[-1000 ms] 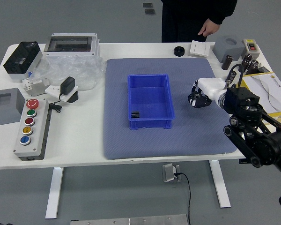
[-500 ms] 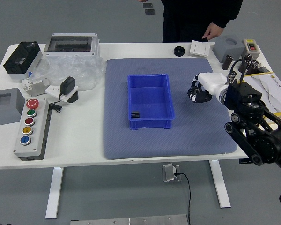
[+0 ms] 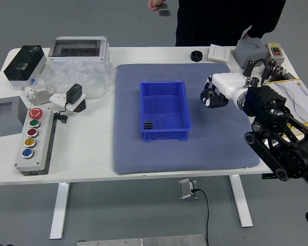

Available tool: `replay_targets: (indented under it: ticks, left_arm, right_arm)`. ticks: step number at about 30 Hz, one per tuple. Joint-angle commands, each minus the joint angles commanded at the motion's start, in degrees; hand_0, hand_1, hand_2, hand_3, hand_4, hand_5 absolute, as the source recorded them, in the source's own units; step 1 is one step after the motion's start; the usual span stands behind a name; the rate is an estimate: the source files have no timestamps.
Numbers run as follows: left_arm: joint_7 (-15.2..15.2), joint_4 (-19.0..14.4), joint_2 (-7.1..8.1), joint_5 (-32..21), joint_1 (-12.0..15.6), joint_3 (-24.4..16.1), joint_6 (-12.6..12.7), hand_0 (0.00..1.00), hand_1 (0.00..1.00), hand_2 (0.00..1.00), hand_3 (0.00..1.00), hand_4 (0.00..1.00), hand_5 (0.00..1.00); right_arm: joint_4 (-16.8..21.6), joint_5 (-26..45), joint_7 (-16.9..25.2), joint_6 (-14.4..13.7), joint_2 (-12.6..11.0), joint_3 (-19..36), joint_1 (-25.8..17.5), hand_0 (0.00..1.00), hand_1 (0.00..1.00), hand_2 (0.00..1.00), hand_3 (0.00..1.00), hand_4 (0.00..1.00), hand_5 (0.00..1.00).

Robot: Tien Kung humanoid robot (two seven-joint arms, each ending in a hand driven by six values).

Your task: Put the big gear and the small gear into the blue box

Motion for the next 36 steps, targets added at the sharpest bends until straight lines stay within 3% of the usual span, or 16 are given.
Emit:
replay_targets:
  ticks: [14,26,27,32,33,36]
  left_arm:
    - [0.1,0.0,-0.02,0.0,0.0,0.0,0.0,0.795,0.772,0.77,0.701,0.571,0.262]
    - [0.1,0.0,-0.17,0.2,0.0,0.1,-0.1,0.794,0.772,0.77,0.701,0.573,0.257]
    - [0.1,0.0,-0.19,0.2,-0.1,0.2,-0.1,0.794,0.771,0.77,0.701,0.574,0.254]
    - [0.1,0.0,-0.23,0.3,0.0,0.2,-0.1,0.794,0.771,0.77,0.701,0.574,0.254]
    - [0.1,0.0,-0.23,0.3,0.0,0.2,-0.1,0.794,0.771,0.769,0.7,0.576,0.251]
    - [0.1,0.0,-0.26,0.3,0.0,0.2,-0.1,0.794,0.771,0.769,0.7,0.576,0.251]
  right_arm:
    - [4.3,0.2,-0.1,0.4,2.5,-2.2,1.8,0.538,0.441,0.47,0.575,0.431,0.289]
    - [2.7,1.2,0.2,0.2,6.1,-4.3,3.2,0.543,0.442,0.47,0.571,0.431,0.29]
    - [2.5,1.4,0.3,0.3,6.4,-4.4,3.2,0.569,0.497,0.536,0.614,0.445,0.295]
    - [1.1,3.0,0.8,0.8,7.0,-4.3,3.3,0.569,0.497,0.536,0.614,0.445,0.295]
    - [0.9,3.3,0.9,0.8,7.1,-4.2,3.3,0.684,0.656,0.771,0.824,0.728,0.408]
    - [0.3,4.1,1.3,0.9,7.1,-3.8,3.3,0.684,0.656,0.771,0.824,0.728,0.408]
